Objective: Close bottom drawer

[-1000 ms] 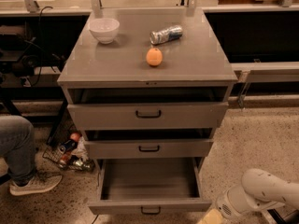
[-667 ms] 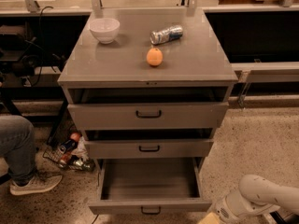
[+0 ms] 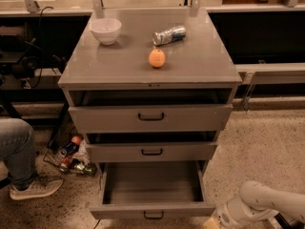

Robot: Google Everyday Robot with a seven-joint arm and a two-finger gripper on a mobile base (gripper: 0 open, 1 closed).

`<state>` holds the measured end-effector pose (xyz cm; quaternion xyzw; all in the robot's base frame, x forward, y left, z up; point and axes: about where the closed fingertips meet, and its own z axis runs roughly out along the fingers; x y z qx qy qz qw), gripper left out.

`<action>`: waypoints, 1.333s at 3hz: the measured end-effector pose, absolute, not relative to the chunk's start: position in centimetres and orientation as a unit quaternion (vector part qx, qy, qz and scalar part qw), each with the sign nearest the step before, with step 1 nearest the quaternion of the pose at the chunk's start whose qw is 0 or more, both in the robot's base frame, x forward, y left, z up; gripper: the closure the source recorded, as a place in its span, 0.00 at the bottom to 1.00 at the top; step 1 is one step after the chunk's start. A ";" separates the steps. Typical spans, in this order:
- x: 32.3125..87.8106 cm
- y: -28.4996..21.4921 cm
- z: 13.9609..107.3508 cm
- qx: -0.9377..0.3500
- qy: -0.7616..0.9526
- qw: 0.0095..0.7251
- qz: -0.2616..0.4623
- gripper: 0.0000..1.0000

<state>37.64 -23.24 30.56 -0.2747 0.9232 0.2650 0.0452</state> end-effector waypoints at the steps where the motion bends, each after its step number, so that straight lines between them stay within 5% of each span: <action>1: 37.5 -23.2 29.5 -0.260 0.928 0.048 0.263 0.95; 4: 43.1 -23.7 15.6 -0.162 0.945 0.130 0.254 1.00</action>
Offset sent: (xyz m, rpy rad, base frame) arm 0.0224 -0.0197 -0.1253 0.0061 -0.0629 -0.2358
